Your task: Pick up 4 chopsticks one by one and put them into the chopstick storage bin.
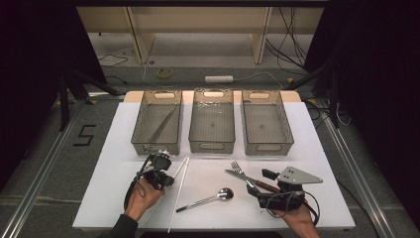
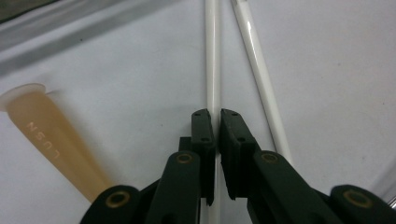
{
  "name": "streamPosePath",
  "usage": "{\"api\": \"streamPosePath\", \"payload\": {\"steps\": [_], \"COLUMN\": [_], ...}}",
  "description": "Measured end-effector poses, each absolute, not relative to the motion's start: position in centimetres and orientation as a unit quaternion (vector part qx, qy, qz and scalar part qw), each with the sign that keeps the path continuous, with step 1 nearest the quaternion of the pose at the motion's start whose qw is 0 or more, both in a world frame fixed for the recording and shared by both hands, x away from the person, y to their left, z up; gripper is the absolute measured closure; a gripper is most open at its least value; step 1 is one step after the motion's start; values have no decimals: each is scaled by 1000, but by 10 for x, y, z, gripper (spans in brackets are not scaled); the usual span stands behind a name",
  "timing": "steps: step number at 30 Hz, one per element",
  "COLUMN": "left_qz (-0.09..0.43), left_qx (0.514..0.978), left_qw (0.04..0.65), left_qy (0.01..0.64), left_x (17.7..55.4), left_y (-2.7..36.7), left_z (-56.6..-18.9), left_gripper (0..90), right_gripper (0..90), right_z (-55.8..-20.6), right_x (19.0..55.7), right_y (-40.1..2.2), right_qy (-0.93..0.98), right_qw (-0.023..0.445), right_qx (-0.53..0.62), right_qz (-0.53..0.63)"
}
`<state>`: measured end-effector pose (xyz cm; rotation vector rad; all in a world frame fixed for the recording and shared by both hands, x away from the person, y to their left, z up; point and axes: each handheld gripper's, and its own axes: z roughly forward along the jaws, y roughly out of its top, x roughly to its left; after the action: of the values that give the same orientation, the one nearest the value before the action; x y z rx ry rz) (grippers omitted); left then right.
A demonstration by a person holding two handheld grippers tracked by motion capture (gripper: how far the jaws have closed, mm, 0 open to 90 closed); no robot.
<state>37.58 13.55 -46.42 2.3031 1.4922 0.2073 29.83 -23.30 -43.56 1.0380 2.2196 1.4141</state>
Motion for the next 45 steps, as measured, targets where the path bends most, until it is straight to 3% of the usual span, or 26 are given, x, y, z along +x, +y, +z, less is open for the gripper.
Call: {"api": "streamPosePath", "payload": {"steps": [25,45], "left_qz": [104,129], "left_qx": [831,821], "left_qw": [222,275], "left_qy": [500,484], "left_x": [368,361], "left_y": [142,159], "left_z": [-441,-397], "left_gripper": [845,845], "right_gripper": [240,240], "right_z": [-435,-435], "right_x": [298,298], "right_y": [-233,-234], "right_qy": [774,774], "right_qw": [156,156], "right_qx": [362,363], "right_qz": [495,494]}}
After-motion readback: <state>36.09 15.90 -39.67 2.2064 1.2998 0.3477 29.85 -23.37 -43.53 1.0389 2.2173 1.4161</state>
